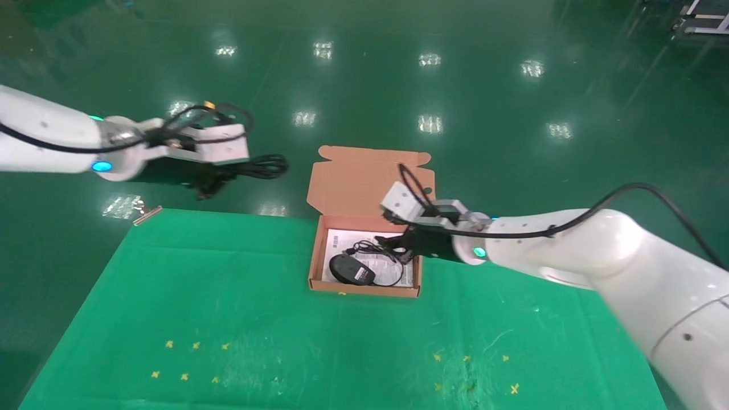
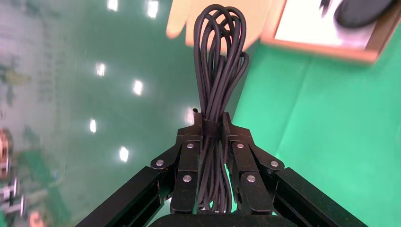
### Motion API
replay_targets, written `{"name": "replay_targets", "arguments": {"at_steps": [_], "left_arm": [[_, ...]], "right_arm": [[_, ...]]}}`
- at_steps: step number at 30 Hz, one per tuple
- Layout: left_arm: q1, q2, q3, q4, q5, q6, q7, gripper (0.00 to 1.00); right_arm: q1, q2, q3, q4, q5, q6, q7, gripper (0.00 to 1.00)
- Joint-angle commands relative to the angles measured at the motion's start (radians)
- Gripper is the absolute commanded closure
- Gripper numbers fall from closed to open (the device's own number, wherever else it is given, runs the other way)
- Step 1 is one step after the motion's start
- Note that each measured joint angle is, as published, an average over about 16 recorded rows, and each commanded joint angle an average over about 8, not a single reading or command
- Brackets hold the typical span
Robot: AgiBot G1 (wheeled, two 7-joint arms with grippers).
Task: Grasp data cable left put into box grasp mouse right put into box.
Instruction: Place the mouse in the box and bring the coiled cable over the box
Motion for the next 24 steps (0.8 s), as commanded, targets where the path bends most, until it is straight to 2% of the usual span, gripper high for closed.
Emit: {"name": "replay_targets", "arguments": {"at_steps": [1, 8, 16, 24], "left_arm": [[0.017, 0.013, -0.005, 0.005, -0.021, -0.026, 0.023, 1.0], [0.085, 0.129, -0.012, 0.138, -0.095, -0.154, 0.207, 1.0], [0.137, 0.266, -0.045, 0.345, -0.217, -0.27, 0.465, 1.0], [0.176, 0.313, -0.05, 0.426, -0.363, -0.285, 0.655, 1.0]], "right_arm": [[0.001, 0.022, 0.002, 0.008, 0.0, -0.001, 0.004, 0.0], [0.03, 0.138, 0.008, 0.091, -0.015, 0.005, 0.032, 0.0], [0.064, 0.291, -0.001, 0.219, -0.067, 0.014, 0.099, 0.0], [0.096, 0.414, -0.02, 0.344, -0.134, 0.003, 0.195, 0.0]]}}
